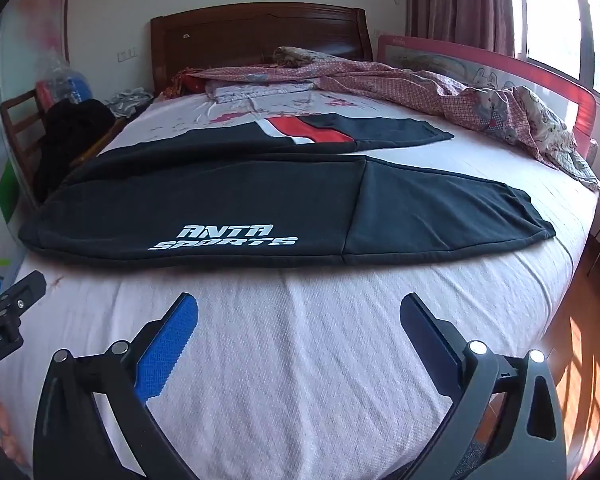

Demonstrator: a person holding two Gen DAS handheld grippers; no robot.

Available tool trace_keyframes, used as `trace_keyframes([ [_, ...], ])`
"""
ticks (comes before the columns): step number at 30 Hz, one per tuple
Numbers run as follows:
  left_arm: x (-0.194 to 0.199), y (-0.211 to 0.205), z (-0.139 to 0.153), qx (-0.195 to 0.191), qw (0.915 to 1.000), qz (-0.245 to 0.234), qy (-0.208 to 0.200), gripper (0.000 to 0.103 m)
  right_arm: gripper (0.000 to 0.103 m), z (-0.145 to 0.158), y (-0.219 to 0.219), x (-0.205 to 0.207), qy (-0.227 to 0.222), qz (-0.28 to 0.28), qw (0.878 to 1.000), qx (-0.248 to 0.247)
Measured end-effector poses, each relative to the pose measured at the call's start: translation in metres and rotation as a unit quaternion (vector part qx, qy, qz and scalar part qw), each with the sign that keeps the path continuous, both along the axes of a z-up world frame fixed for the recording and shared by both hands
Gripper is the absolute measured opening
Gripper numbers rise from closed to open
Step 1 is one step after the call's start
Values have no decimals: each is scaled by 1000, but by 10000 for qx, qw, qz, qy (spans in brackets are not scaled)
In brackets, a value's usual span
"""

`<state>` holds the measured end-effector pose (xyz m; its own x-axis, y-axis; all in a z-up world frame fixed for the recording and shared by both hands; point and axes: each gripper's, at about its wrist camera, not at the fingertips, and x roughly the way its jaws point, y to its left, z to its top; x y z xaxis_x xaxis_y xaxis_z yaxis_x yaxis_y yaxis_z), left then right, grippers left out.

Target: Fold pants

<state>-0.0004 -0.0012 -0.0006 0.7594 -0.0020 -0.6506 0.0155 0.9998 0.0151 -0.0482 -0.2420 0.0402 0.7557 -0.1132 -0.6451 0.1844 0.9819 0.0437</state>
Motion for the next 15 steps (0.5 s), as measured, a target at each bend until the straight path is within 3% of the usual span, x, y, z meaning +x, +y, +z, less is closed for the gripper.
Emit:
trace_keyframes([
  [6, -4, -7, -6, 78, 9999, -69, 34, 101, 100, 1, 13, -6, 63, 60, 10000, 13],
  [15, -1, -5, -7, 51, 9999, -93, 75, 101, 100, -4, -8, 1, 98, -82, 9997, 194],
])
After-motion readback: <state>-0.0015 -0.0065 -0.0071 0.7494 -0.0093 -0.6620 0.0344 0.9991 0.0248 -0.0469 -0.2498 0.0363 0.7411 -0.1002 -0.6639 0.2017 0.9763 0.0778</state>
